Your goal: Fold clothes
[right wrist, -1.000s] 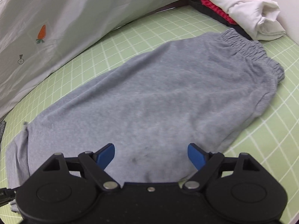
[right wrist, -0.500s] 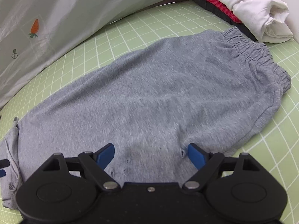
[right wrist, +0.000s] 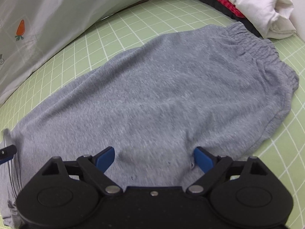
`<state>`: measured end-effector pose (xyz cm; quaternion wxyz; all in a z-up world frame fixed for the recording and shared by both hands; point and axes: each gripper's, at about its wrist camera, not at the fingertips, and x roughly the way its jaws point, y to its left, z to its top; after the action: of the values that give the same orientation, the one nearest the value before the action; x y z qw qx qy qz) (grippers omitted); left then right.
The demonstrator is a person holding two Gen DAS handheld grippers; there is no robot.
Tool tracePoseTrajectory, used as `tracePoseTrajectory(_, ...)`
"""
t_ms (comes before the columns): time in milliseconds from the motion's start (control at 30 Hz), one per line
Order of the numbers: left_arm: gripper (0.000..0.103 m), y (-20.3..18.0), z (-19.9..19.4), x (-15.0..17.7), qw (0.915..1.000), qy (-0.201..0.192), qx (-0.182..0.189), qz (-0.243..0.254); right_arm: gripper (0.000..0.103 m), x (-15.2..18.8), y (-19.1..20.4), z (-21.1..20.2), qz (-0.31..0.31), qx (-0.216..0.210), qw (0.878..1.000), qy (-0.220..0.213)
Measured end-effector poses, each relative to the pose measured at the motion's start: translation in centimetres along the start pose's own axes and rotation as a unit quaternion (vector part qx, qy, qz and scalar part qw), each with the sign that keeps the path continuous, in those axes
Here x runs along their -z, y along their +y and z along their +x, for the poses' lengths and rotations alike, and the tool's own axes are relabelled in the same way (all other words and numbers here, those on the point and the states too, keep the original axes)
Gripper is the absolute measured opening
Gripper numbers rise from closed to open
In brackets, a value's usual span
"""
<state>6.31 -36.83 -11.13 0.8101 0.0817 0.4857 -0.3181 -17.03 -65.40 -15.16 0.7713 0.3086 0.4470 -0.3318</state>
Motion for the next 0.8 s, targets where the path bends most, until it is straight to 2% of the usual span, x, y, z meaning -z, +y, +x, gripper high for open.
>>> tracePoseTrajectory(67,0.048,-1.7,-0.4,0.4,0.9993,-0.001,0.000,0.038,0.090,-0.1,-0.2,-0.2,0.002,-0.008,1.000,-0.004)
tracePoseTrajectory(133,0.054,-1.5,-1.2,0.5,0.9996,-0.003,-0.008,0.026,0.091,-0.2,-0.9,-0.7,0.010,-0.014,1.000,-0.014)
tracePoseTrajectory(233,0.071,-1.1,-2.5,0.6,0.9996,-0.011,-0.024,0.005,0.091,-0.5,-2.3,-1.4,0.026,-0.012,0.999,-0.033)
tracePoseTrajectory(367,0.084,-0.4,-4.9,0.7,0.9976,-0.033,-0.060,-0.011,0.093,-1.1,-5.4,-2.5,0.053,0.016,0.996,-0.070)
tracePoseTrajectory(467,0.088,-0.1,-6.7,1.0,0.9951,-0.046,-0.084,-0.020,0.095,-1.6,-8.3,-2.6,0.079,0.043,0.992,-0.094)
tracePoseTrajectory(633,0.089,0.0,-8.4,1.3,0.9923,-0.048,-0.105,-0.044,0.096,-2.5,-13.3,-2.1,0.130,0.079,0.981,-0.121)
tracePoseTrajectory(800,0.092,-0.8,-8.9,1.7,0.9904,-0.042,-0.121,-0.054,0.100,-4.3,-16.3,-0.7,0.129,0.093,0.978,-0.138)
